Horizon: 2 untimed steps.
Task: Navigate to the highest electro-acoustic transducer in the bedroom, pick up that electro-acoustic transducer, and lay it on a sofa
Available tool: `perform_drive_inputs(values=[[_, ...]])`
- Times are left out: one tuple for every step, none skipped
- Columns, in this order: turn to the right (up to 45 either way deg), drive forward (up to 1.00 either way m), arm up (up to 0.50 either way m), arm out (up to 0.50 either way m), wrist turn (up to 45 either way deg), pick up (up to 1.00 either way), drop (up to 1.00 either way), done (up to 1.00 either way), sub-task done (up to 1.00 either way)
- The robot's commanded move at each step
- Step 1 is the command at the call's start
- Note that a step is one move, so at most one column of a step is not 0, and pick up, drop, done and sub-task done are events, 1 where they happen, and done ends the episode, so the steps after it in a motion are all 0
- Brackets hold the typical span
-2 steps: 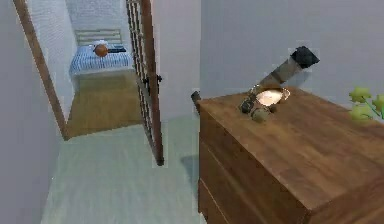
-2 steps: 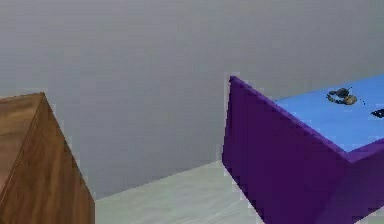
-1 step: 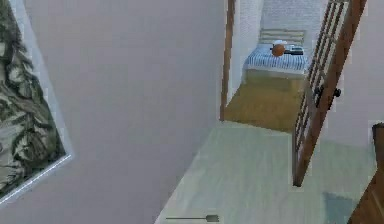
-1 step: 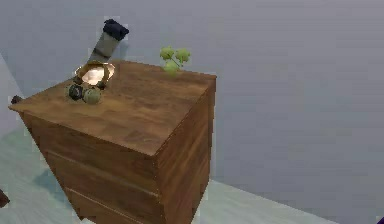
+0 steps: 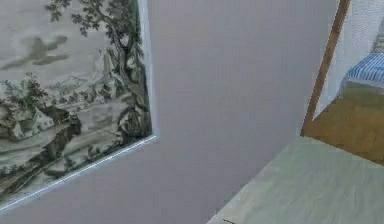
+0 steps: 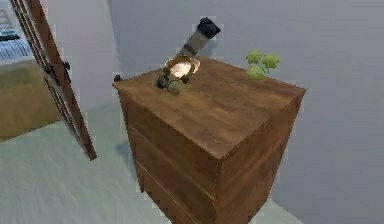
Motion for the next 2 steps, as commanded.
perform_drive_inputs(values=[[45.0, 0.00, 0.00, 0.00, 0.0, 0.00, 0.00, 0.00, 0.00], [3.0, 0.00, 0.00, 0.00, 0.0, 0.00, 0.00, 0.00, 0.00]])
